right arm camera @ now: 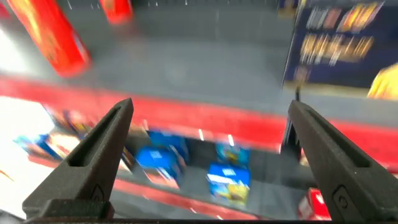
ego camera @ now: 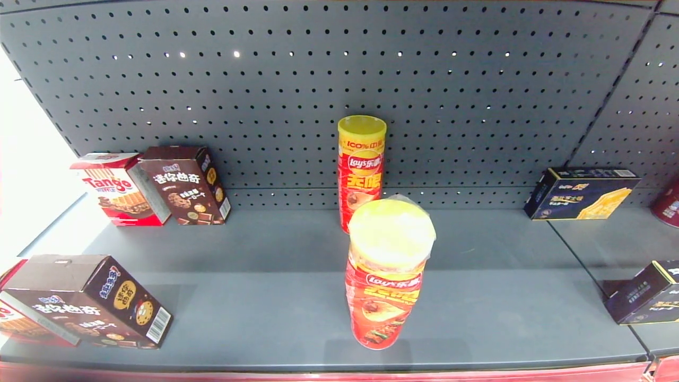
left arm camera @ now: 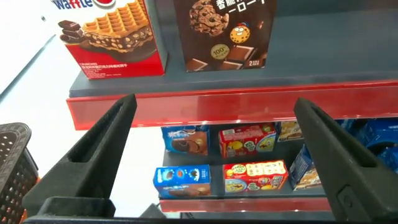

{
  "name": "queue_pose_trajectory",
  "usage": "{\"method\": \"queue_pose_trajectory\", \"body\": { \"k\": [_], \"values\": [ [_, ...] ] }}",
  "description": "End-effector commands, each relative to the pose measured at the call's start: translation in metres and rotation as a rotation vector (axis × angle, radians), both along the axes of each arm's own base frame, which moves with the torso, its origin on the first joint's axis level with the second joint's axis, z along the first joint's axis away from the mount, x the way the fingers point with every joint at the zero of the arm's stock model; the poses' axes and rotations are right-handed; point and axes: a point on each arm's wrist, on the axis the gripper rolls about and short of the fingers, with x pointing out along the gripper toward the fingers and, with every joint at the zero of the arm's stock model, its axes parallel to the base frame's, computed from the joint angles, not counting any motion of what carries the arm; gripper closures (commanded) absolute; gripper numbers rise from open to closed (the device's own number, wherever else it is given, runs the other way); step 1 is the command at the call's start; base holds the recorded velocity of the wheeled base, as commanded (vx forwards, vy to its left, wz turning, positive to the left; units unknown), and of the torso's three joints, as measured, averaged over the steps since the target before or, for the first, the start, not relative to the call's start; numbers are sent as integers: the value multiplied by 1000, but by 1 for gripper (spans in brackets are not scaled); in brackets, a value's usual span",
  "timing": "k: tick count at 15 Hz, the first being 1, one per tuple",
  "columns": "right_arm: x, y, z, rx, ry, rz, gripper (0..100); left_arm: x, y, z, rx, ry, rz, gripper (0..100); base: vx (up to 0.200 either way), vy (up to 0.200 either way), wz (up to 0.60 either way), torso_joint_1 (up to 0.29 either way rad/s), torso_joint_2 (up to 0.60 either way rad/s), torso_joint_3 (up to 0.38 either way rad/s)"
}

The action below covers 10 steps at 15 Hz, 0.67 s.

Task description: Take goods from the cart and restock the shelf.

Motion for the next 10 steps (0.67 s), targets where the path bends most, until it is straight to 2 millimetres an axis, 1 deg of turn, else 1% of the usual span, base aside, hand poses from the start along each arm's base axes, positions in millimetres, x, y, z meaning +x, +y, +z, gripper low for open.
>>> {"method": "queue_pose_trajectory", "body": {
  "k": [1, 2, 3, 5, 6, 7, 10],
  "values": [
    [68, 30, 105, -11, 183, 103, 0, 0, 0, 0, -2, 3, 0, 0, 0, 0, 0, 0, 0, 0],
    [93, 41, 115, -70, 200, 137, 0, 0, 0, 0, -2, 3, -2, 0, 0, 0, 0, 0, 0, 0],
    [114, 51, 118, -137, 210, 164, 0, 0, 0, 0, -2, 3, -3, 0, 0, 0, 0, 0, 0, 0],
    [143, 70, 118, -270, 224, 221, 0, 0, 0, 0, -5, 3, -3, 0, 0, 0, 0, 0, 0, 0],
    [149, 74, 117, -292, 233, 234, 0, 0, 0, 0, -5, 3, -3, 0, 0, 0, 0, 0, 0, 0],
    [161, 85, 109, -336, 275, 265, 0, 0, 0, 0, -8, 3, -2, 0, 0, 0, 0, 0, 0, 0],
    [165, 98, 93, -366, 320, 329, 0, 0, 0, 0, -21, 4, 5, 0, 0, 0, 0, 0, 0, 0]
  ]
}}
